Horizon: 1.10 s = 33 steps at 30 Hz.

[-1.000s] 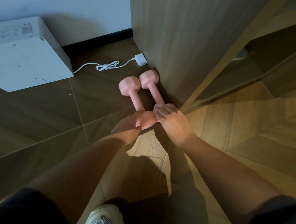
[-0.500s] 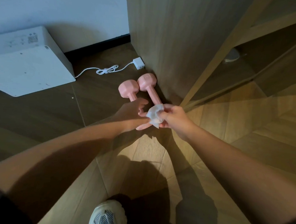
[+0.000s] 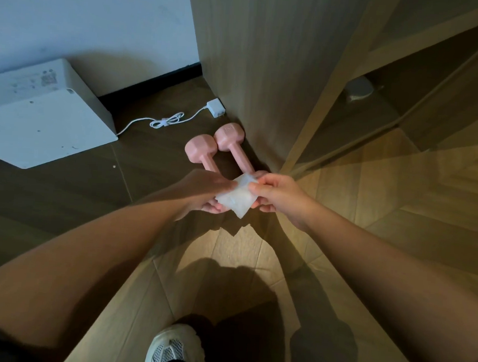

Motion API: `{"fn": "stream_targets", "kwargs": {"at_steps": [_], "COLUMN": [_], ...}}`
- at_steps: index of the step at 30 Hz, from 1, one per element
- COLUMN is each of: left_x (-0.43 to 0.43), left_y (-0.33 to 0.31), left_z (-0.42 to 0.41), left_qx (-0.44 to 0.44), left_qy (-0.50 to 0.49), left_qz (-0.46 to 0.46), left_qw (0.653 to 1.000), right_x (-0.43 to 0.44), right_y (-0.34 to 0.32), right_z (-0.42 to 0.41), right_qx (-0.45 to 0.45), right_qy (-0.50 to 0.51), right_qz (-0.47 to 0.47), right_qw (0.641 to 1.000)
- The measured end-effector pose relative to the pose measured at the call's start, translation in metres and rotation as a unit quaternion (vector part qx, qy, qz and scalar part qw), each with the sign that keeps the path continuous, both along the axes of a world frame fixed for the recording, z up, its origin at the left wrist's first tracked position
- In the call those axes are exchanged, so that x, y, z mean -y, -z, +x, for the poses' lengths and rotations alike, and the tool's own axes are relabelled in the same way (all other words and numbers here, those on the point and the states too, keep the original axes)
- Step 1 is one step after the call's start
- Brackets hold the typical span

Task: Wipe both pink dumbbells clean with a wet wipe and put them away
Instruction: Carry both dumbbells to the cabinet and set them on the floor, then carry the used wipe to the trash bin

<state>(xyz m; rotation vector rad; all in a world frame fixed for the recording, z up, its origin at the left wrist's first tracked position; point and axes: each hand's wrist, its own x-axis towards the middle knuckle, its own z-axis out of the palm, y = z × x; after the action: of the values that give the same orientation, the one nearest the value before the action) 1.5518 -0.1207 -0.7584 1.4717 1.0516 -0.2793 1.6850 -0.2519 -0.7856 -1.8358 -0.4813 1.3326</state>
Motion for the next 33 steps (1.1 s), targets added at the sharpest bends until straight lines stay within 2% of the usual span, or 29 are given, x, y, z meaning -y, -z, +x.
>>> {"fn": "stream_targets", "kwargs": {"at_steps": [2,6,9,16,20,25,29,33], "left_x": [-0.001,0.002,0.006,0.006,0.005,0.008,0.02,0.04], "left_y": [0.008,0.026,0.031,0.018,-0.001,-0.03,-0.058,-0.091], "left_z": [-0.003,-0.003,-0.001,-0.003,-0.009,-0.015,-0.025,-0.033], "left_qx": [-0.002,0.037,0.025,0.008,-0.005,-0.036,-0.036,-0.039], "left_qy": [-0.027,-0.159,-0.127,-0.117,-0.072,-0.034,-0.055,-0.1], "left_qz": [-0.043,-0.07,-0.048,-0.004,0.062,0.099,0.123,0.116], "left_qw": [0.999,0.984,0.99,0.993,0.995,0.994,0.99,0.987], "right_x": [0.002,0.002,-0.006,-0.016,-0.018,-0.008,0.0,0.019], "right_y": [0.006,0.014,0.016,0.02,0.01,-0.014,-0.045,-0.084], "right_z": [-0.001,-0.004,-0.006,-0.012,-0.019,-0.025,-0.035,-0.052], "right_qx": [-0.023,-0.089,-0.136,-0.083,-0.053,-0.06,-0.052,-0.08], "right_qy": [0.02,0.038,0.08,0.11,0.1,0.103,0.103,0.122], "right_qz": [-0.007,-0.024,-0.028,-0.047,-0.046,-0.048,-0.035,-0.033], "right_qw": [1.0,0.995,0.987,0.989,0.992,0.992,0.993,0.989]}}
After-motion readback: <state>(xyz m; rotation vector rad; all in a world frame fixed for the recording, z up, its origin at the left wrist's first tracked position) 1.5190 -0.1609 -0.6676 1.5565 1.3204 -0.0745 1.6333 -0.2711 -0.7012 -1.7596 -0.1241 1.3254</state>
